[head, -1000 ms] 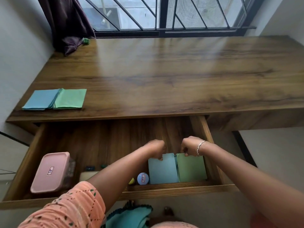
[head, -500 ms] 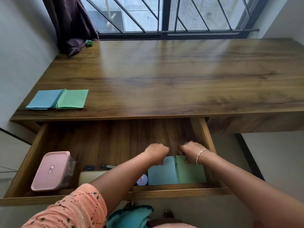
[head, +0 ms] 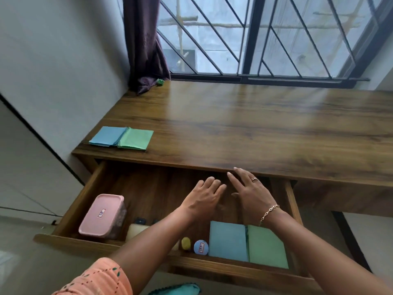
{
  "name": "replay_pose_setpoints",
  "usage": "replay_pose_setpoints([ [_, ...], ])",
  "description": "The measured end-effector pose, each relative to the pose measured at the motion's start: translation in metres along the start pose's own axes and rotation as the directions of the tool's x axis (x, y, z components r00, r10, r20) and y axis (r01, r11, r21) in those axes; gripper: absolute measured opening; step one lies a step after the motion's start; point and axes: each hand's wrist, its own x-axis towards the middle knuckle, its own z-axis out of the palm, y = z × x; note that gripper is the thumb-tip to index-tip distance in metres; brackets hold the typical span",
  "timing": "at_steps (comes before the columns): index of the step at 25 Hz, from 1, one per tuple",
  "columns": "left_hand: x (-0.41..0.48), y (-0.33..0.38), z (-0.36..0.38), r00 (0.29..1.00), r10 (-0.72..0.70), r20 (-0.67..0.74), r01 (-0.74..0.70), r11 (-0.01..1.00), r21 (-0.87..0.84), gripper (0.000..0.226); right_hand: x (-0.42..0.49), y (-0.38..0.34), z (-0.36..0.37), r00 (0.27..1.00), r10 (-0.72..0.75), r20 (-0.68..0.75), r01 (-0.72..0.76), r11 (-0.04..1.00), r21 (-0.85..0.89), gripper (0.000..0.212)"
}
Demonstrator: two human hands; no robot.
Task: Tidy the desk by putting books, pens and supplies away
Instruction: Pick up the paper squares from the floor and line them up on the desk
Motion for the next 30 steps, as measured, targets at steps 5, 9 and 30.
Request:
replay_pose_setpoints([
  [5, -0.015, -0.047, -0.024, 0.976, -0.216, 0.011, 0.216, 0.976, -0.028, 0.084, 0.045, -0.027, -0.012, 0.998, -0.005, 0.063, 0.005, 1.0, -0.011, 0.07],
  [9, -0.033, -0.096, -0.038, 0.937, -0.338, 0.086, 0.342, 0.939, -0.036, 0.089, 0.083, -0.06, -0.014, 0.995, -0.04, 0.091, 0.031, 0.994, 0.108, 0.073],
  [30, -0.07, -0.369, -0.052, 0.563, -0.737, 0.374, 0.809, 0.584, -0.068, 0.076, 0.314, -0.189, -0.025, 0.962, -0.021, 0.27, -0.054, 0.962, 0.267, 0.053],
])
